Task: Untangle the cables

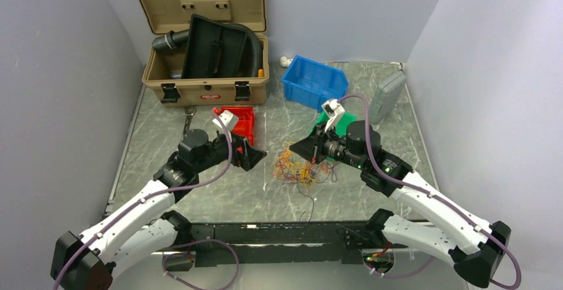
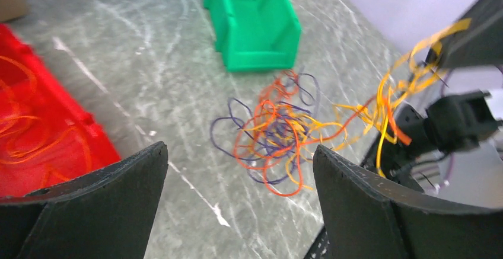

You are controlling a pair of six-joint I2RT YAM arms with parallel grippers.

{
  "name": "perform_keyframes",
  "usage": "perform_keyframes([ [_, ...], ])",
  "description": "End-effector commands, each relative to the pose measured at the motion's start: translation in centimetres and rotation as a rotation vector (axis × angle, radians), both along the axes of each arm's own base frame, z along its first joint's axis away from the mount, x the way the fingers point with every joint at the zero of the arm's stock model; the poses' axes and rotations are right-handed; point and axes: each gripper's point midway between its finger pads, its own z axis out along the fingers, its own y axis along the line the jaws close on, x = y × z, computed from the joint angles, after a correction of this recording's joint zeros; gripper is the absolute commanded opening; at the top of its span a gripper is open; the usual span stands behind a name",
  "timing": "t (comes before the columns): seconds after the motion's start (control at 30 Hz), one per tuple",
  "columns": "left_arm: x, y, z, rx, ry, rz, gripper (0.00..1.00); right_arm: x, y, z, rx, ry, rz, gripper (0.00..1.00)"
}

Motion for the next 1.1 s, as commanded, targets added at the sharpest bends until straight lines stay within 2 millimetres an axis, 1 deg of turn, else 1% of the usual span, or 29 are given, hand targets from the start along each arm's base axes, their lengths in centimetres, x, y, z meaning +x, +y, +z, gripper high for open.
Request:
perform_keyframes([
  [0.0,-2.6,-2.6,1.7,-0.099,-0.110,-0.178,0.93,-1.1,1.7,5.9,0.140,-0.082,0.107,0.00],
  [0.13,-3.5,-3.6,0.2,-0.122,-0.105,-0.206,0.93,-1.3,2.0,7.2,0.190,-0.074,0.112,0.00],
  [0.2,-3.6,-4.3,-0.3,-0.131,-0.120,-0.214,0.92,-1.2,1.9,7.6,0.201,-0.073,0.100,0.00],
  [0.33,-2.2,-4.9,-3.2,-0.096,-0.083,-0.170,0.90,-0.7,1.6,8.0,0.205,-0.066,0.060,0.00],
  [0.37,-2.1,-5.2,-3.4,-0.102,-0.080,-0.174,0.88,-0.8,1.5,8.0,0.208,-0.063,0.058,0.00],
  [0.4,-1.9,-5.6,-3.6,-0.110,-0.075,-0.181,0.83,-0.7,1.5,8.0,0.210,-0.057,0.052,0.00],
  [0.43,-1.9,-6.0,-3.7,-0.123,-0.065,-0.197,0.75,-0.7,1.4,8.0,0.213,-0.053,0.046,0.00],
  [0.53,-2.2,-7.4,-3.9,-0.153,-0.038,-0.261,0.36,-0.4,1.0,7.6,0.206,-0.040,0.007,0.00],
  [0.6,-2.0,-7.7,-4.2,-0.146,-0.013,-0.262,0.08,0.3,-0.2,7.4,0.179,-0.040,-0.063,0.00],
  [0.63,-1.9,-7.5,-4.6,-0.136,0.001,-0.250,0.00,0.7,-1.0,7.2,0.160,-0.045,-0.113,0.00],
  [0.7,-1.7,-6.7,-5.3,-0.117,0.015,-0.203,0.00,1.7,-3.5,6.9,0.113,-0.060,-0.247,0.00],
  [0.77,-1.3,-4.9,-6.7,-0.068,0.062,-0.099,0.00,2.6,-7.4,6.5,0.063,-0.074,-0.426,0.00],
  [0.8,-0.9,-3.8,-7.3,-0.035,0.084,-0.033,0.00,3.0,-9.7,6.2,0.034,-0.074,-0.537,0.00],
  [0.83,-0.7,-2.5,-7.7,-0.006,0.102,0.027,0.00,3.1,-12.4,5.2,-0.014,-0.057,-0.655,0.00],
  [0.9,-0.4,0.4,-8.1,0.047,0.134,0.168,0.00,2.8,-17.4,4.6,-0.042,-0.050,-0.872,0.00],
  [0.97,-0.4,3.1,-7.9,0.068,0.151,0.300,0.00,1.9,-21.2,4.2,-0.050,-0.059,-1.022,0.00],
  [1.0,-0.5,4.7,-7.9,0.080,0.159,0.370,0.00,1.4,-22.9,4.1,-0.043,-0.067,-1.091,0.00],
  [1.07,-1.0,6.9,-7.6,0.080,0.180,0.464,0.00,0.4,-25.2,4.0,-0.016,-0.074,-1.167,0.00],
])
